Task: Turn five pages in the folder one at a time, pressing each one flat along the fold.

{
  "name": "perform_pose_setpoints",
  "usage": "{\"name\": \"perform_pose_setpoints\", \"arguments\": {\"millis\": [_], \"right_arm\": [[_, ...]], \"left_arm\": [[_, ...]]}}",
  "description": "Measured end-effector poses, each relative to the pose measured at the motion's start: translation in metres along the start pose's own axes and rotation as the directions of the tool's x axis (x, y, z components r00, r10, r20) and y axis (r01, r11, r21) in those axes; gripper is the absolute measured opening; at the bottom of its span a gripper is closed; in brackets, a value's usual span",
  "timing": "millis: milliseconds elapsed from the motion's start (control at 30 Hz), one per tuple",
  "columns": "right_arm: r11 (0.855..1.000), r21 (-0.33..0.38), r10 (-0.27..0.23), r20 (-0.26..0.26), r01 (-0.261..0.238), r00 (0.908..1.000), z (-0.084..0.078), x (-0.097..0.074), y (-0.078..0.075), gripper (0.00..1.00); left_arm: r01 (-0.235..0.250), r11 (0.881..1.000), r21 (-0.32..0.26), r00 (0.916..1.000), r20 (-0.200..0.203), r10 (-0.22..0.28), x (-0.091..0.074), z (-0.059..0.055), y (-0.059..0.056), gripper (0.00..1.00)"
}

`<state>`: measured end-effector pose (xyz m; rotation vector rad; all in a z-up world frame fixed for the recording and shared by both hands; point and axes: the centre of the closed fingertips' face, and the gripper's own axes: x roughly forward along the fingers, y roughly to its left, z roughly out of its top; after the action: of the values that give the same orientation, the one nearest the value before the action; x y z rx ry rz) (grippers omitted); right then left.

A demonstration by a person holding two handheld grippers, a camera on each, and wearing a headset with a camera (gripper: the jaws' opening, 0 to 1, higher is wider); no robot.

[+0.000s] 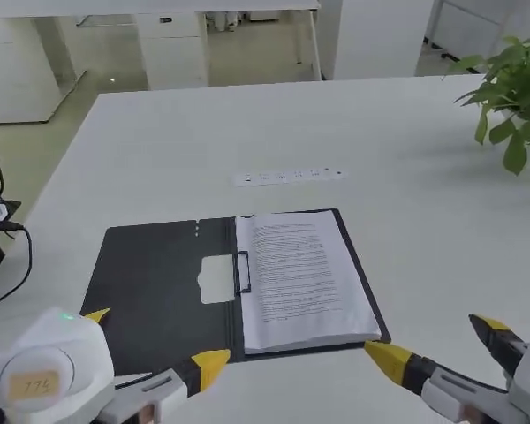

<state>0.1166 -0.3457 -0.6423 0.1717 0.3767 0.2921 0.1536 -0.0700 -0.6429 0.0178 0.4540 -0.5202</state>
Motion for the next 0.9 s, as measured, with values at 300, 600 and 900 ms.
{"name": "perform_pose_setpoints", "arguments": {"millis": [300, 600, 900], "right_arm": [[1.0, 0.023, -0.016, 0.008, 0.016, 0.9998, -0.002, -0.005, 0.0, 1.0], [0.999, 0.029, -0.023, 0.011, 0.023, 0.9997, -0.007, -0.01, 0.004, 1.0], [0.999, 0.032, -0.039, 0.018, 0.039, 0.9991, -0.008, -0.012, 0.006, 1.0]], "left_arm": [[0.042, 0.999, 0.015, 0.999, -0.014, -0.042, 0.011, 0.0, -0.009, 0.99], [0.096, 0.994, 0.046, 0.9945, -0.047, -0.094, 0.03, -0.005, -0.021, 0.99], [0.171, 0.981, 0.092, 0.9839, -0.068, -0.165, 0.059, -0.003, -0.04, 0.98]]}}
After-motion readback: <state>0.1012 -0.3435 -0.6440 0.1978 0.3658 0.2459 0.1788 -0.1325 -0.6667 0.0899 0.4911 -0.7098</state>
